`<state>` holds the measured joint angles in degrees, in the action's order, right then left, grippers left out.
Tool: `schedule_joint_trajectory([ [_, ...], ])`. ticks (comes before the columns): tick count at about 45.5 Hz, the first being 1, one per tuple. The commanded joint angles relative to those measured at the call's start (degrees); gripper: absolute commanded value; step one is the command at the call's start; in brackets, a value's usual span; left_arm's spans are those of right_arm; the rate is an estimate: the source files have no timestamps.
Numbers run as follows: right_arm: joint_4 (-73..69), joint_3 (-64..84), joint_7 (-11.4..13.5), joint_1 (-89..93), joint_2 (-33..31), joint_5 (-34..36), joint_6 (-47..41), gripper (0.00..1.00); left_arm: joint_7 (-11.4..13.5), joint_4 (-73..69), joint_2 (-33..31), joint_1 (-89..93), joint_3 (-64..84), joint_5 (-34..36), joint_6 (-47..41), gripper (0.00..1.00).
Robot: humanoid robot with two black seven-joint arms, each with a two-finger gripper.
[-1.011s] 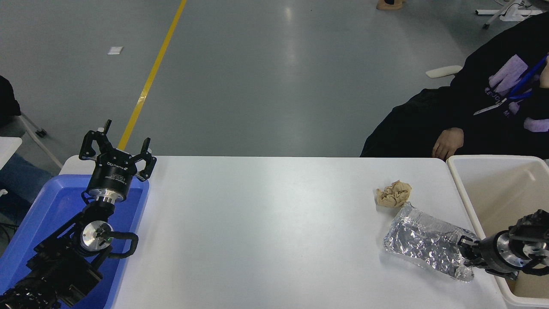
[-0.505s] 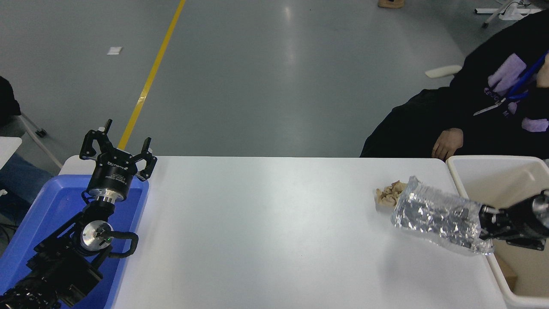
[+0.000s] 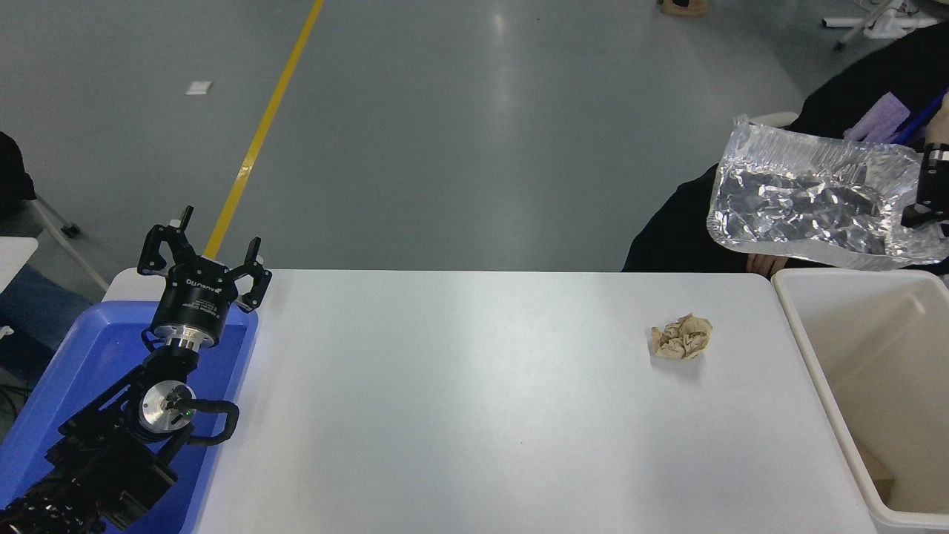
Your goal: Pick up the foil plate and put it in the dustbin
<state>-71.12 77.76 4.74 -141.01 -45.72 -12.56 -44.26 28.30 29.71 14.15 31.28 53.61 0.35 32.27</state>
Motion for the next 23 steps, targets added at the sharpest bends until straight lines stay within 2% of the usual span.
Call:
schedule_joint_trajectory([
  [1,-0.42,1.96,0.0,-4.89,0.72,-0.18,-0.74,0.0,0.0,0.0,0.0,0.01,0.0,0.0,-0.01,0.98],
  [23,-0.07,4.68,0.0,-4.36,-0.42,-0.27,-0.74,0.0,0.0,0.0,0.0,0.01,0.0,0.0,-0.01,0.98],
])
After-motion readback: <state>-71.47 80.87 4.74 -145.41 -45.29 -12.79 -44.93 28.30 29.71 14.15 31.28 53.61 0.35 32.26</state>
